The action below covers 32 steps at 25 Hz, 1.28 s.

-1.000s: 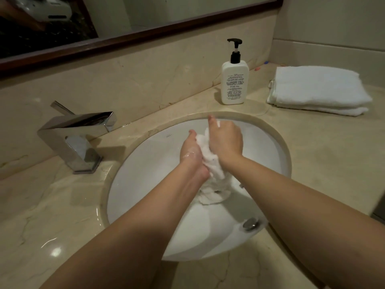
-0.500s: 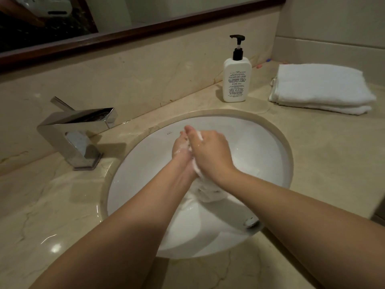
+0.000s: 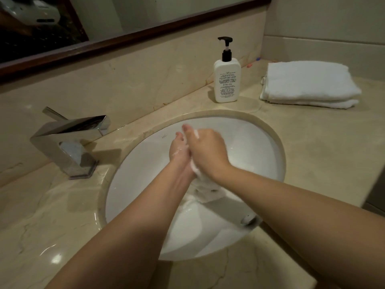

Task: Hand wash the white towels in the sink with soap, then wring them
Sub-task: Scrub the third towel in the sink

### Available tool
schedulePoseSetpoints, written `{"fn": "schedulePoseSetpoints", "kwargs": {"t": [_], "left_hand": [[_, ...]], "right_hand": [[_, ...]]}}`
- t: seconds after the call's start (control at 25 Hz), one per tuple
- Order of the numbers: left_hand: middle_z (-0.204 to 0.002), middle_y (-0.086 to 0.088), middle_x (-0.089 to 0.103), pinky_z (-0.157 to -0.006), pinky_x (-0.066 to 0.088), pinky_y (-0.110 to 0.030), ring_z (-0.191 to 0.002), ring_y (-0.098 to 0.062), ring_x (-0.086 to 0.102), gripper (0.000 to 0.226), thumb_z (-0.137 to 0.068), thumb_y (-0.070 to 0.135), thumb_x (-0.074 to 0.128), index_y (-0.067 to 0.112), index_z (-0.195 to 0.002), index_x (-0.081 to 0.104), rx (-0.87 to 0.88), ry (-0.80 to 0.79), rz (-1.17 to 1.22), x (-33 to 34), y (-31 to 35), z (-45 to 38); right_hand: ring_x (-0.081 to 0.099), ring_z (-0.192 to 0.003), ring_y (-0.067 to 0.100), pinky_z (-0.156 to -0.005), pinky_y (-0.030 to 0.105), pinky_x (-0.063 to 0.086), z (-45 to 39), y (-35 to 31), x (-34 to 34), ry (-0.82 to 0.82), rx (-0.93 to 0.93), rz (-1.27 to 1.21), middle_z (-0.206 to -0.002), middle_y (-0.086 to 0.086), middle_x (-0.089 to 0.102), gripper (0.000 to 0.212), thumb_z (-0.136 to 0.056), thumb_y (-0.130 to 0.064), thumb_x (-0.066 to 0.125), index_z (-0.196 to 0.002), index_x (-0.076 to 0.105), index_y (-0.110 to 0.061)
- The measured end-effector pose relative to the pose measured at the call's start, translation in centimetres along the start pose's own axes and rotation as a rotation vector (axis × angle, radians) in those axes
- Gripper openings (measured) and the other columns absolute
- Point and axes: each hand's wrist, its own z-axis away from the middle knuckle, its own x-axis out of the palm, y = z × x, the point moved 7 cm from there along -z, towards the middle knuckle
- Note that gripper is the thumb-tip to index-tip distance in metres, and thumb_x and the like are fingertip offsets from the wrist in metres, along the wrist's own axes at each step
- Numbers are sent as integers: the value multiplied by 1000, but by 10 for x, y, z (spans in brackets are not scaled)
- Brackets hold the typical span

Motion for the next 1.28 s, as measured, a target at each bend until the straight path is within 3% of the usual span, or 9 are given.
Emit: {"fn": "schedulePoseSetpoints", "kwargs": {"t": [0.08,0.2,0.36,0.48,0.64,0.8,1.08,1.16,1.28], "left_hand": [[-55,0,64,-70,46,-30,-68,-21,54,44,-110,45,28,16,-84,49,-4,-41,68,0,-1,-1],[-92,-14,72,-96,47,-32,-91,-25,68,54,-109,50,28,9,-104,62,-94,-47,201,8,-7,-4],[-63,-10,60,-61,50,-18,-54,-13,66,55,-110,47,28,11,-78,54,-54,-27,265,0,-3,-9],[-97,-18,71,-89,49,-31,-98,-25,70,56,-109,50,29,6,-106,63,-101,-57,238,10,-4,-1],[-52,-8,58,-57,46,-20,-61,-6,67,56,-110,50,26,14,-75,52,-76,-17,249,-1,2,-7],[-71,-12,74,-84,52,-31,-79,-23,69,63,-106,59,29,9,-93,65,-45,-47,206,10,5,3],[-73,-15,69,-77,47,-30,-77,-25,64,59,-108,54,28,7,-96,61,-74,-29,198,11,-1,5],[-84,-19,69,-70,46,-28,-82,-27,66,58,-110,50,27,5,-98,62,-61,-43,174,7,1,4],[-141,-23,56,-69,46,-30,-130,-39,56,55,-109,46,31,4,-134,57,-14,13,81,-3,4,0]], "right_hand": [[58,-65,25,-62,35,36,3,-4,2,-18,-54,-6,-60,5,59,60,-104,-51,41,-57,57,-16],[53,-63,28,-61,33,32,-13,8,-10,79,62,1,-55,2,50,62,-104,-51,39,-52,45,-17],[54,-61,25,-58,35,34,3,-6,5,-18,-70,-19,-53,0,51,59,-104,-49,43,-52,48,-20],[52,-63,27,-60,33,31,-13,6,-16,97,58,-29,-54,1,47,60,-105,-48,40,-52,42,-19],[57,-67,31,-61,34,34,8,-10,7,-14,-72,-10,-59,4,54,58,-104,-49,41,-55,47,-18],[51,-59,26,-61,32,32,-12,8,-16,144,102,-68,-54,2,48,62,-105,-48,40,-52,42,-16],[54,-62,27,-61,32,32,-15,11,-16,145,93,-58,-58,4,53,62,-105,-50,39,-53,45,-16],[53,-59,25,-58,33,31,-5,3,-5,78,-2,-30,-56,3,53,60,-104,-50,40,-53,45,-18],[56,-63,27,-59,34,33,3,-5,2,45,-68,-23,-56,1,52,60,-104,-52,40,-53,46,-21]]}}
